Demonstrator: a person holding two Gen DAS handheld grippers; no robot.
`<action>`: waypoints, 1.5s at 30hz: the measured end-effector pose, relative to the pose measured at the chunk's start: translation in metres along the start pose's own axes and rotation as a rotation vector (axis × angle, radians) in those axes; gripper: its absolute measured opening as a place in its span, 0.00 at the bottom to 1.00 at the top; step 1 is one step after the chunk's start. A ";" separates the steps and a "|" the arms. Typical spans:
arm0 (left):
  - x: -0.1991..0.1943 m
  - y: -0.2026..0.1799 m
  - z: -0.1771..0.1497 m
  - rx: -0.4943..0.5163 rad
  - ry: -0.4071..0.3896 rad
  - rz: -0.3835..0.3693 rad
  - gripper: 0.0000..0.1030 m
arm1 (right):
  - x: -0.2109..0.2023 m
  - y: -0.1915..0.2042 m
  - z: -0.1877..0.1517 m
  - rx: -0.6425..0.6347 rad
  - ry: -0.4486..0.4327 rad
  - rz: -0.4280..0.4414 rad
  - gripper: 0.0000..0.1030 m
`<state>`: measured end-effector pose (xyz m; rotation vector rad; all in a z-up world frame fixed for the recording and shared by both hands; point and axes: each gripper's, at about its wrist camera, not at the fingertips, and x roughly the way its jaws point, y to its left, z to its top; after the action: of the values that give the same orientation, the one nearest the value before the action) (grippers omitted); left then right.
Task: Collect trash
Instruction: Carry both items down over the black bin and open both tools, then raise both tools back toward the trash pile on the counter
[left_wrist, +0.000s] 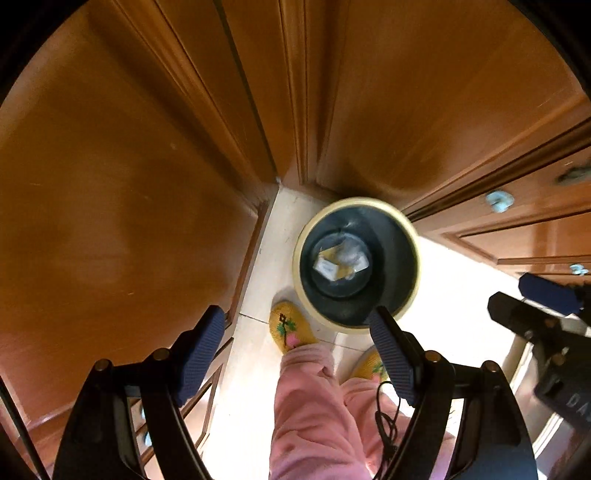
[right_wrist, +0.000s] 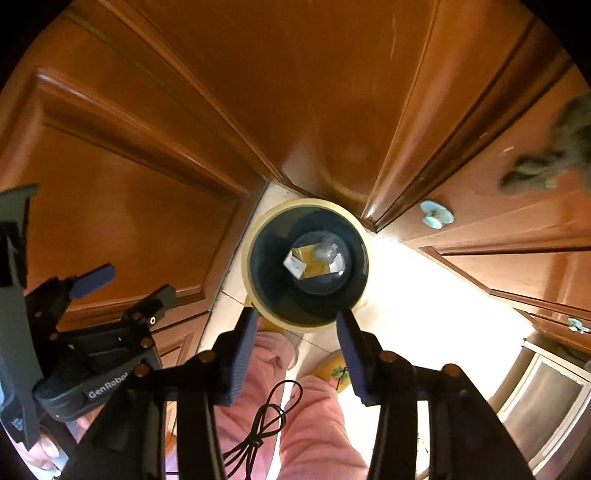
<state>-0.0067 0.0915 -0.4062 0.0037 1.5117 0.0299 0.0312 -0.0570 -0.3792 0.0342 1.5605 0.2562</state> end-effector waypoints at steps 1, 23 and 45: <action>-0.014 -0.001 -0.001 -0.001 -0.012 -0.007 0.77 | -0.011 0.002 -0.001 -0.005 -0.010 -0.001 0.44; -0.341 -0.051 0.018 0.008 -0.442 0.018 0.78 | -0.318 -0.030 -0.041 -0.071 -0.554 0.100 0.44; -0.420 -0.099 0.061 0.151 -0.642 0.090 0.82 | -0.392 -0.082 -0.028 0.075 -0.766 0.139 0.44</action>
<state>0.0317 -0.0156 0.0145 0.1859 0.8675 -0.0134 0.0191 -0.2132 -0.0092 0.2695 0.8041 0.2532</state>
